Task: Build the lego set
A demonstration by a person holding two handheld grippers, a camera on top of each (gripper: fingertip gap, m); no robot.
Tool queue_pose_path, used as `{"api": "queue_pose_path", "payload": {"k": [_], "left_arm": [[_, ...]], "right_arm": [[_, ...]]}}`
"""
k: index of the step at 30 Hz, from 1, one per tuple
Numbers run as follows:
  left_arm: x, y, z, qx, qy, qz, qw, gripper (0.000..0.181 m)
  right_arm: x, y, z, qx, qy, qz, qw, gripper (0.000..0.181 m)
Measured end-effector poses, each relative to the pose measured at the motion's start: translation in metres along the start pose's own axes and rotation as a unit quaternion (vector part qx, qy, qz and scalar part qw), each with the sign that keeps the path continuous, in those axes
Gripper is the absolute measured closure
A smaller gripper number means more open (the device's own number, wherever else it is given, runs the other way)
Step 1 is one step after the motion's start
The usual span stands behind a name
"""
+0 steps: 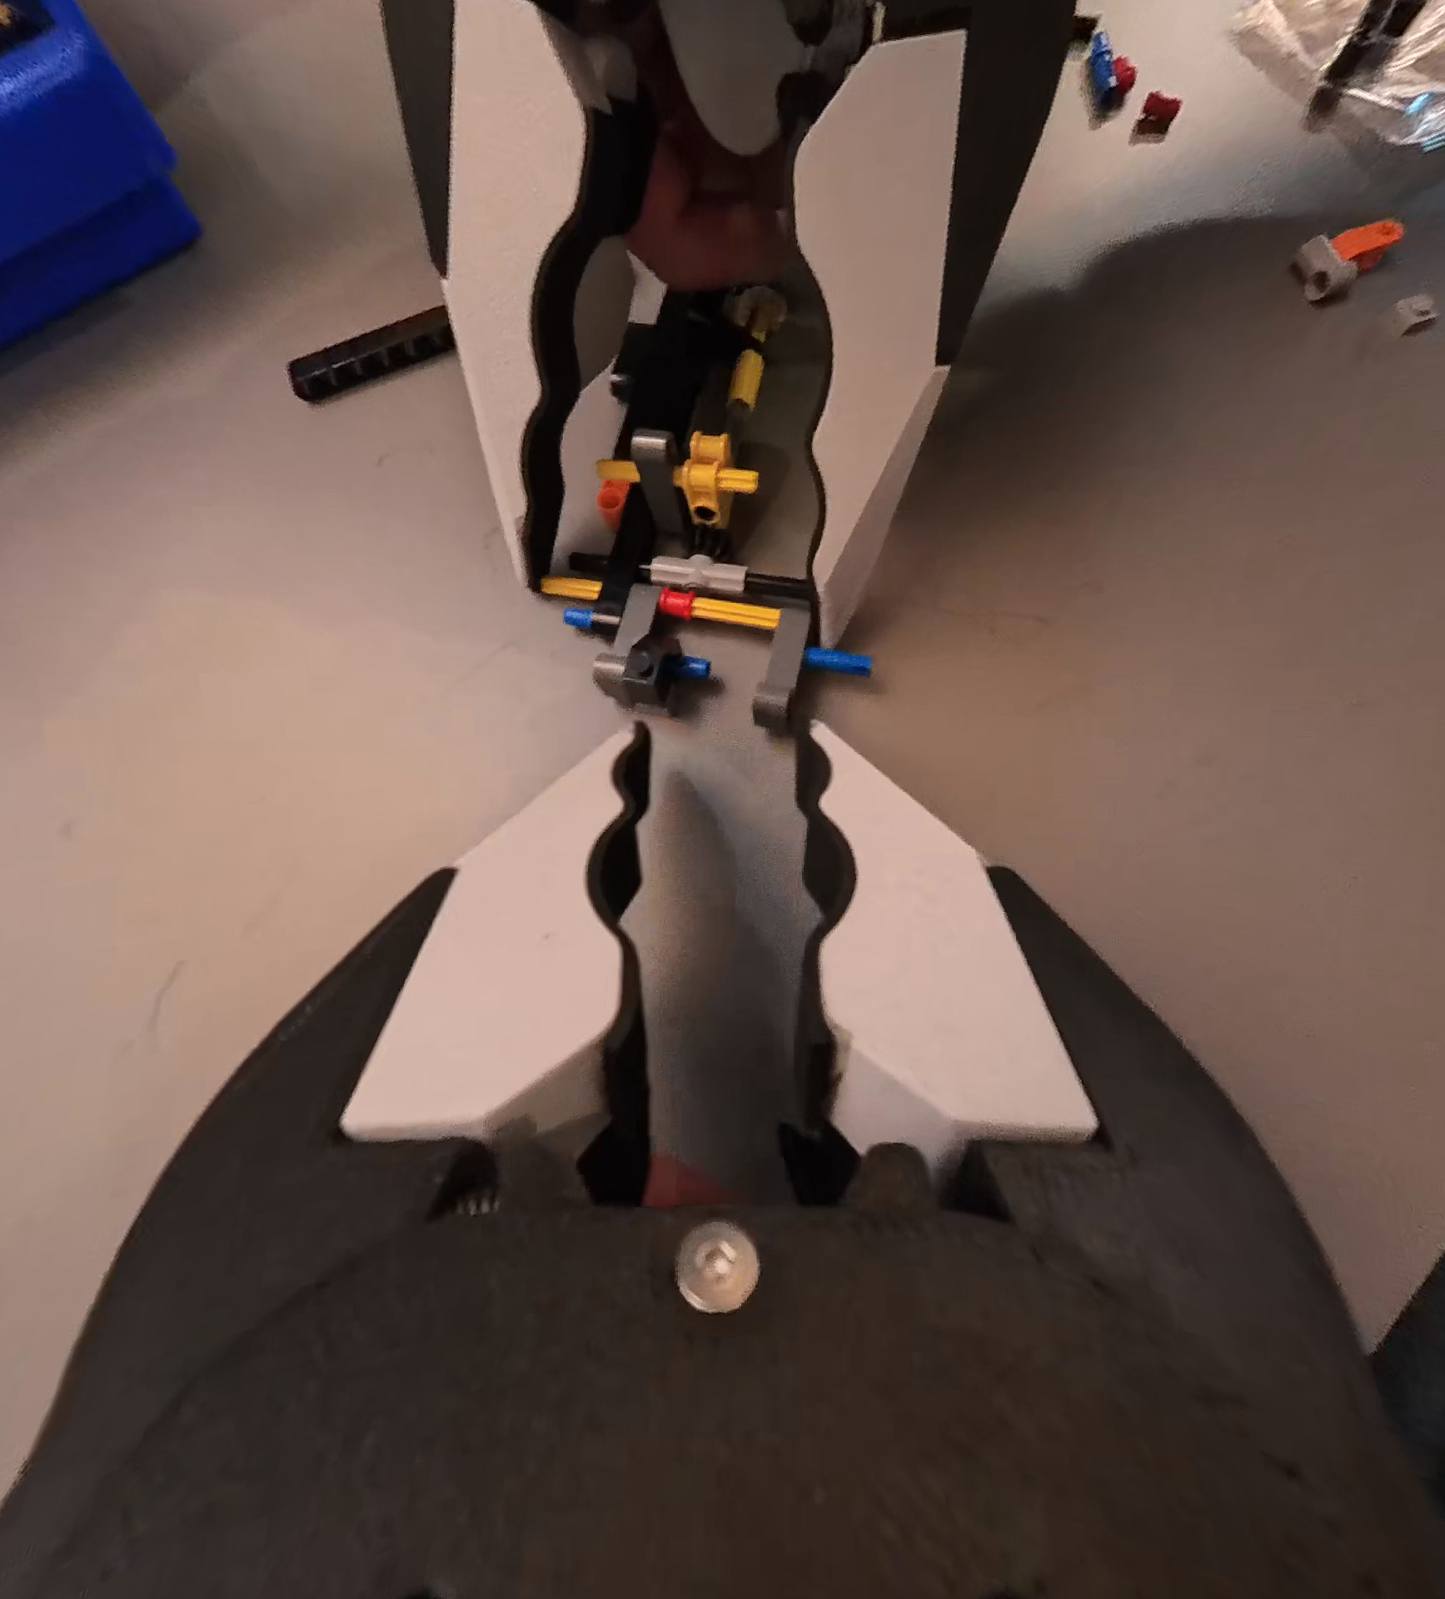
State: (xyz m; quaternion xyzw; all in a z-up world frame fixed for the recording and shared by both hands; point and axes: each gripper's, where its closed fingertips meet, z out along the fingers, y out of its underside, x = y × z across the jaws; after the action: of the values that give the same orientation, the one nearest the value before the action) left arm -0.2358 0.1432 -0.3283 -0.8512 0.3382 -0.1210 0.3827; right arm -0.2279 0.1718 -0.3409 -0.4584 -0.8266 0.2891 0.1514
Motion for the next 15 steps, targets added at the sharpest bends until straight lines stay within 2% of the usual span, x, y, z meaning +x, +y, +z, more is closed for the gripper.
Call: {"api": "queue_pose_path", "payload": {"k": [1, 4, 5, 6, 10, 15], "left_arm": [[-0.002, 0.0, -0.001, -0.001, -0.009, 0.005, 1.0, 0.14], [-0.011, -0.001, 0.004, -0.007, -0.033, 0.022, 0.999, 0.107], [-0.011, 0.0, 0.008, -0.013, -0.032, 0.031, 0.999, 0.103], [-0.01, 0.0, 0.012, -0.017, -0.028, 0.035, 0.999, 0.105], [-0.002, -0.006, 0.02, -0.006, -0.006, 0.037, 0.999, 0.132], [-0.001, -0.006, 0.02, -0.003, 0.003, 0.033, 0.999, 0.135]], "right_arm": [[0.0, 0.0, 0.0, -0.001, 0.0, -0.001, 1.0, 0.109], [-0.001, 0.0, 0.0, -0.003, -0.002, -0.005, 1.0, 0.109], [-0.002, 0.0, 0.0, -0.004, -0.004, -0.007, 1.0, 0.109], [-0.003, 0.001, 0.0, -0.005, -0.006, -0.009, 1.0, 0.109], [-0.004, 0.001, 0.0, -0.004, -0.007, -0.01, 1.0, 0.109], [-0.004, 0.001, 0.0, -0.004, -0.006, -0.011, 1.0, 0.11]]}}
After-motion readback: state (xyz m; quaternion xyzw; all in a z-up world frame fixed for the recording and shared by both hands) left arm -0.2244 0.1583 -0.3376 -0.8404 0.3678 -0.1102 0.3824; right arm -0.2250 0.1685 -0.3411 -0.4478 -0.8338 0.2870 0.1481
